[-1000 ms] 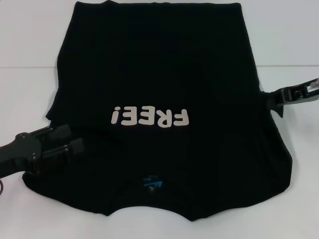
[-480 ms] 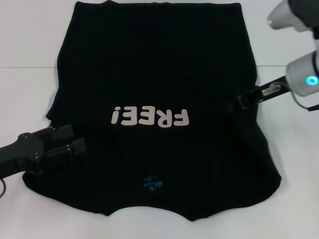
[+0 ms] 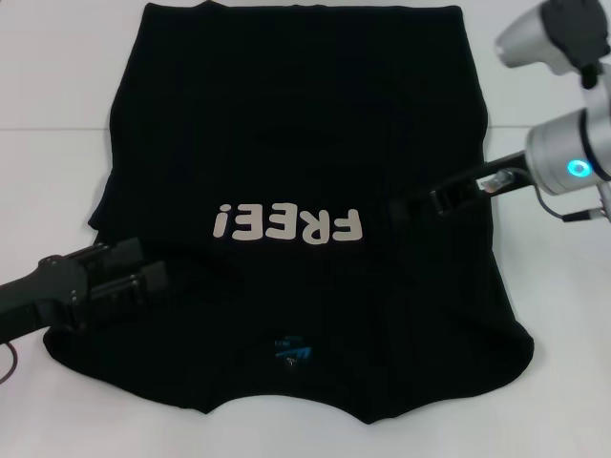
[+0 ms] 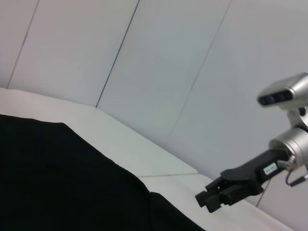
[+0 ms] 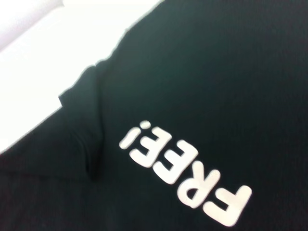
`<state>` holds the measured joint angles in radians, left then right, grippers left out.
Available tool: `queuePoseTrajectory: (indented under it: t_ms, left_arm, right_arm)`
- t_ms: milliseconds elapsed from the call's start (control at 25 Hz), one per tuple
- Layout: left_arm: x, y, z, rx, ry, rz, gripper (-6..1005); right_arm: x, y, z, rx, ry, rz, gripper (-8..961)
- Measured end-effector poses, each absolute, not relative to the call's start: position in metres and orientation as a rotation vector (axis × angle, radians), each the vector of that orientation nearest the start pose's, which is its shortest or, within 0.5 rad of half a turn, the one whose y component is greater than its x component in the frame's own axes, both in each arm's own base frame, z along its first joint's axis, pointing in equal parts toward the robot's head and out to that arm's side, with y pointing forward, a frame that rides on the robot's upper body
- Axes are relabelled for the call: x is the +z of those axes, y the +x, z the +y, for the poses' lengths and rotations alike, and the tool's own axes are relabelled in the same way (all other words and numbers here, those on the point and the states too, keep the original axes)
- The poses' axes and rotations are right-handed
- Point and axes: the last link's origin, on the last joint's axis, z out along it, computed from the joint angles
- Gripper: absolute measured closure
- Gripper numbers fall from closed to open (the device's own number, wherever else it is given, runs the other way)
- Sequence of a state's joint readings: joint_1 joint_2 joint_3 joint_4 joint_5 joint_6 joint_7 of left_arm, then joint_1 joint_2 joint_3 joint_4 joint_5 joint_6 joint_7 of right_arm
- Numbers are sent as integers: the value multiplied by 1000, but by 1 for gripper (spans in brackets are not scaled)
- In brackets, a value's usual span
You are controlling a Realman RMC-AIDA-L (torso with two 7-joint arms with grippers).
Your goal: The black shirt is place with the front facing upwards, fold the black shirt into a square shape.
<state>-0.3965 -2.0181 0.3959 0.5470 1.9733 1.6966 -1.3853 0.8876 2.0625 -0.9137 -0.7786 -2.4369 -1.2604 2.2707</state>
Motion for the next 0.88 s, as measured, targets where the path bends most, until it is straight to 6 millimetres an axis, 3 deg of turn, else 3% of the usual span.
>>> queuePoseTrajectory:
  t_ms: [200, 320, 560, 760, 880]
  left_arm:
    - [49, -320, 288, -1022, -2366, -1021, 289]
    - [63, -325, 289, -1043, -2309, -1229, 295]
    - [97, -343, 292, -809, -2176, -1670, 306]
    - [123, -353, 300, -503, -2014, -1909, 316]
    - [127, -353, 307, -376, -1965, -1980, 322]
  right_arm:
    - [9, 194, 417, 342, -2603, 1056, 577]
    - [19, 212, 397, 547, -2634, 967, 437]
    - [13, 241, 352, 759, -2692, 718, 175]
    - [-8, 250, 332, 774, -2740, 553, 175]
    - [-20, 254, 326, 762, -2758, 504, 175]
